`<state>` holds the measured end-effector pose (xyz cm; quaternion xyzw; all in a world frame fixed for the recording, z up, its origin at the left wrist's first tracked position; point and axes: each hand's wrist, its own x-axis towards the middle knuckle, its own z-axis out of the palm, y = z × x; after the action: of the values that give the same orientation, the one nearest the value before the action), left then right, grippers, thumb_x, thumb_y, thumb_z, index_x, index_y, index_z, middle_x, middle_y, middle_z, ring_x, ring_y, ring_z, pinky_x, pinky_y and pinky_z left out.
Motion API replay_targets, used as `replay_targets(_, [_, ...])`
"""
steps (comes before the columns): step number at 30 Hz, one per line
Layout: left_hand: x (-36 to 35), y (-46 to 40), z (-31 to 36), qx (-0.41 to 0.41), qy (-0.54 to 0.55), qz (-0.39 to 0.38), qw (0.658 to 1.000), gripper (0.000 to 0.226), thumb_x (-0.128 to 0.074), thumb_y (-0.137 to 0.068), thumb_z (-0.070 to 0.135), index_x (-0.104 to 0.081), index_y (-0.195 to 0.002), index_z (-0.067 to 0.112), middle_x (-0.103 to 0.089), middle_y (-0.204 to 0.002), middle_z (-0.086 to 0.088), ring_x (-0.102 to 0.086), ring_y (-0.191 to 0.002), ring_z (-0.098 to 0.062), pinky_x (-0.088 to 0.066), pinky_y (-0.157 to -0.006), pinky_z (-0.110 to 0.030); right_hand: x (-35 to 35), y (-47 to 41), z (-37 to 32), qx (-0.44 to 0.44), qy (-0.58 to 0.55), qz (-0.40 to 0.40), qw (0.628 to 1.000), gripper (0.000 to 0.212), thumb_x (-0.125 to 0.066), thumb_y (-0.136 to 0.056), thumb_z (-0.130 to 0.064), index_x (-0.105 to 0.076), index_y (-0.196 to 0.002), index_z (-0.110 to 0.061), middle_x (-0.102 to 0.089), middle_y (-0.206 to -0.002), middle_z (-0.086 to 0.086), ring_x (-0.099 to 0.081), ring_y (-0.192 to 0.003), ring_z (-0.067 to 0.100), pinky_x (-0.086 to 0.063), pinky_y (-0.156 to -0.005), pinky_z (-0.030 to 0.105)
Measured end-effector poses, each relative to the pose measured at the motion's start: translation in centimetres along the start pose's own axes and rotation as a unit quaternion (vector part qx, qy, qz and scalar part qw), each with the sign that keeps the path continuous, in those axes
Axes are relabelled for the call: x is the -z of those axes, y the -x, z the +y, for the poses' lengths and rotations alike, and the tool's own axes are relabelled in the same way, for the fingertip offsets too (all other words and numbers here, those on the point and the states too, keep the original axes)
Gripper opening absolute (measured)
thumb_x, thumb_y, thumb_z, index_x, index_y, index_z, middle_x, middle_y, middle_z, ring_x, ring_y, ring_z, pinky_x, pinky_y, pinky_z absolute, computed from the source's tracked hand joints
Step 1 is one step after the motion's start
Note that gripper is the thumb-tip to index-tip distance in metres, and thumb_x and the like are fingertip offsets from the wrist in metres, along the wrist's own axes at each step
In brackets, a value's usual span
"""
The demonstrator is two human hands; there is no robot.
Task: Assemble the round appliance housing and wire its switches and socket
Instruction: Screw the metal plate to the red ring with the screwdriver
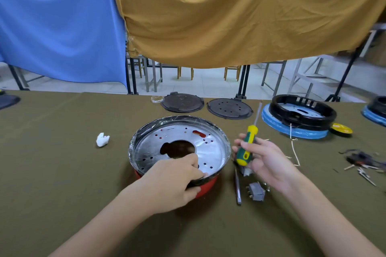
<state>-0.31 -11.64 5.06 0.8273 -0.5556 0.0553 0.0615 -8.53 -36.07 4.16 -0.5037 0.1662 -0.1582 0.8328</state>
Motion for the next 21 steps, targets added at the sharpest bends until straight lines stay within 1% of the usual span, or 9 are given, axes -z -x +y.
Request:
replay_targets(2, [-0.4,0.3,0.2,0.014,-0.010,0.021,1.000,0.024,-0.044,-0.097,0.048,-0.057,-0.108,0.031,-0.035,-0.094,0.015,-0.042,-0.072,-0.009,-0.033,-0.063,-0.025,-0.2,0.0,0.8,-0.010,0.014,0.023,1.000,0.017,-0.057,-0.090,0.006,-0.057,-0.103,-0.005,-0.062,-0.079,0.010,-0.065,-0.065,0.021,-0.055,-0.065,0.034])
replay_targets(4, [-0.8,0.7,0.5,0.022,-0.012,0.055,0.998,0.033,-0.040,-0.098,0.052,-0.056,-0.121,0.035,-0.040,-0.093,0.015,-0.047,-0.082,-0.008,-0.036,-0.063,-0.025,-0.4,0.0,1.4,-0.002,0.063,0.033,0.997,0.010,-0.058,-0.093,-0.001,-0.053,-0.091,-0.009,-0.053,-0.074,0.007,-0.057,-0.055,0.016,-0.048,-0.055,0.029])
replay_targets(6, [-0.9,1.1,0.8,0.018,-0.016,0.073,0.997,0.036,-0.037,-0.099,0.052,-0.053,-0.127,0.037,-0.049,-0.098,0.014,-0.052,-0.092,-0.007,-0.043,-0.067,-0.027,-0.6,0.0,2.0,0.015,0.125,0.023,0.992,0.014,-0.066,-0.092,-0.012,-0.052,-0.088,-0.010,-0.052,-0.075,0.008,-0.054,-0.054,0.016,-0.047,-0.053,0.027])
replay_targets(9, [-0.7,1.2,1.1,0.009,-0.021,0.086,0.996,0.035,-0.036,-0.101,0.049,-0.055,-0.125,0.034,-0.053,-0.106,0.013,-0.053,-0.099,-0.007,-0.048,-0.073,-0.031,-0.9,0.3,2.4,0.024,0.160,0.007,0.987,0.025,-0.073,-0.089,-0.022,-0.054,-0.095,-0.007,-0.059,-0.084,0.013,-0.059,-0.063,0.020,-0.050,-0.054,0.029])
replay_targets(12, [-0.6,1.1,1.4,-0.014,-0.049,0.096,0.994,0.033,-0.036,-0.101,0.046,-0.058,-0.118,0.028,-0.053,-0.104,0.012,-0.054,-0.098,-0.010,-0.048,-0.071,-0.031,-1.0,0.6,2.4,0.023,0.169,0.005,0.985,0.036,-0.075,-0.086,-0.032,-0.059,-0.101,-0.004,-0.073,-0.103,0.015,-0.071,-0.085,0.026,-0.058,-0.065,0.034])
replay_targets(15, [-0.6,1.3,1.8,-0.052,-0.093,0.106,0.989,0.026,-0.050,-0.096,0.045,-0.065,-0.106,0.027,-0.059,-0.095,0.013,-0.061,-0.086,-0.008,-0.047,-0.055,-0.026,-1.0,0.7,2.3,0.021,0.198,0.003,0.980,0.033,-0.077,-0.084,-0.023,-0.055,-0.100,-0.004,-0.071,-0.108,0.021,-0.072,-0.098,0.032,-0.062,-0.076,0.049])
replay_targets(17, [-0.8,1.4,2.0,-0.081,-0.132,0.124,0.980,0.019,-0.063,-0.088,0.044,-0.071,-0.094,0.027,-0.062,-0.084,0.014,-0.063,-0.072,-0.006,-0.045,-0.044,-0.023,-1.1,0.7,2.2,0.014,0.204,-0.005,0.979,0.035,-0.075,-0.085,-0.016,-0.054,-0.106,0.002,-0.072,-0.106,0.021,-0.072,-0.096,0.035,-0.061,-0.078,0.052])
replay_targets(19, [-0.8,1.3,1.8,-0.095,-0.138,0.143,0.975,0.028,-0.053,-0.091,0.046,-0.072,-0.092,0.026,-0.062,-0.082,0.013,-0.063,-0.070,-0.008,-0.048,-0.047,-0.025,-1.3,0.8,2.2,0.018,0.198,-0.008,0.980,0.032,-0.071,-0.086,-0.009,-0.053,-0.108,0.005,-0.072,-0.103,0.021,-0.072,-0.093,0.037,-0.062,-0.073,0.045])
replay_targets(21, [-0.8,1.6,0.8,-0.077,-0.088,0.197,0.973,0.043,-0.041,-0.095,0.055,-0.072,-0.101,0.027,-0.061,-0.086,0.012,-0.061,-0.077,-0.011,-0.051,-0.064,-0.030,-1.4,0.7,2.3,0.028,0.201,0.012,0.979,0.025,-0.068,-0.085,-0.005,-0.053,-0.103,0.004,-0.071,-0.100,0.024,-0.072,-0.090,0.038,-0.061,-0.070,0.042])
